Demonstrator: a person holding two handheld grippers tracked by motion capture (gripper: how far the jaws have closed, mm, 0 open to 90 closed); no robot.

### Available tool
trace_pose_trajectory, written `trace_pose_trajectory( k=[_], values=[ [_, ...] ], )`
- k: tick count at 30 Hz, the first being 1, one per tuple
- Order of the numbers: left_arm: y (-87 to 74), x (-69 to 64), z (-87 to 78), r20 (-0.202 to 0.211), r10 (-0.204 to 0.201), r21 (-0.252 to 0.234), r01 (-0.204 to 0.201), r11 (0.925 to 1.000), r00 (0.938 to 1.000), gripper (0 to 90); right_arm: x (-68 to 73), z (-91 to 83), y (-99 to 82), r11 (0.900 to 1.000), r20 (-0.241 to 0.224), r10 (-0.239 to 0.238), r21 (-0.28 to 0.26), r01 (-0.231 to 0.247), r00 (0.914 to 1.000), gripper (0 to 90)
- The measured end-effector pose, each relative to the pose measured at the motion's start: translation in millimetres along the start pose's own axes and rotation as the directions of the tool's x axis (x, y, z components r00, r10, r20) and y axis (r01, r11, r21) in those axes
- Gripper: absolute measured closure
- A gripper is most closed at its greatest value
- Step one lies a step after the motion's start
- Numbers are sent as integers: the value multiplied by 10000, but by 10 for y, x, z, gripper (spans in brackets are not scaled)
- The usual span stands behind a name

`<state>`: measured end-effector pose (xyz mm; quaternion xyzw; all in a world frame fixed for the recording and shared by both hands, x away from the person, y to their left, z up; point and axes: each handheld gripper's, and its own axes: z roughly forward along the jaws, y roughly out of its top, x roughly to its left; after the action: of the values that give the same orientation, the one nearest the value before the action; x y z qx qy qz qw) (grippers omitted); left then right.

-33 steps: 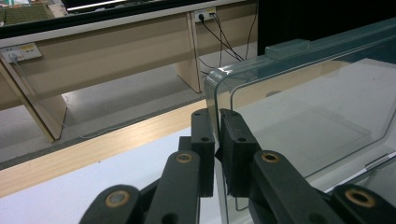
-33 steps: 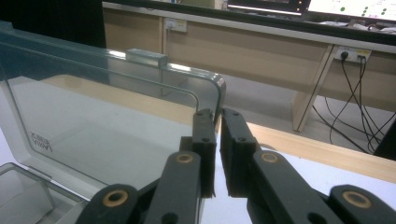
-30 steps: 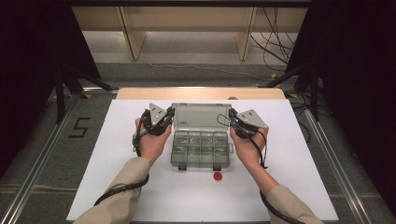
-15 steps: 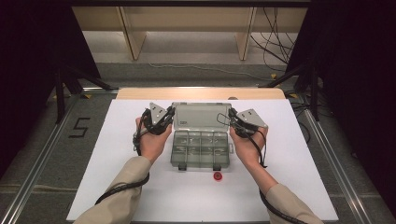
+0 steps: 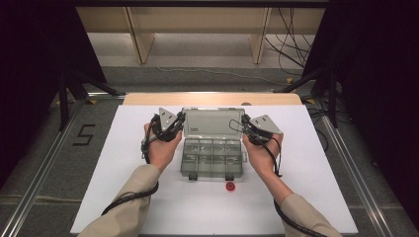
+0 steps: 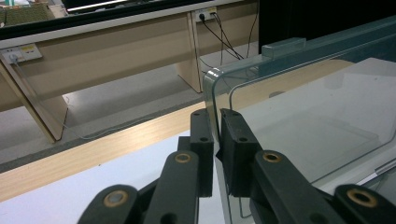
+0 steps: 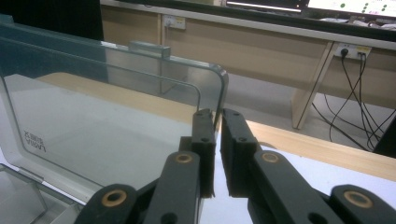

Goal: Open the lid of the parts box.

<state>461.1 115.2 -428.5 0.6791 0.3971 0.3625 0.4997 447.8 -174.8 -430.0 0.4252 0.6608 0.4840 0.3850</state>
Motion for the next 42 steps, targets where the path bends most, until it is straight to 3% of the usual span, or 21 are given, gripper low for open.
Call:
trace_pose_trajectory(
  k=[42],
  values=[
    [-24,17,99,-18,69,-33,-69,10000,10000,806,-5,94,-57,9996,78,-8,270,6,10000,823]
  ],
)
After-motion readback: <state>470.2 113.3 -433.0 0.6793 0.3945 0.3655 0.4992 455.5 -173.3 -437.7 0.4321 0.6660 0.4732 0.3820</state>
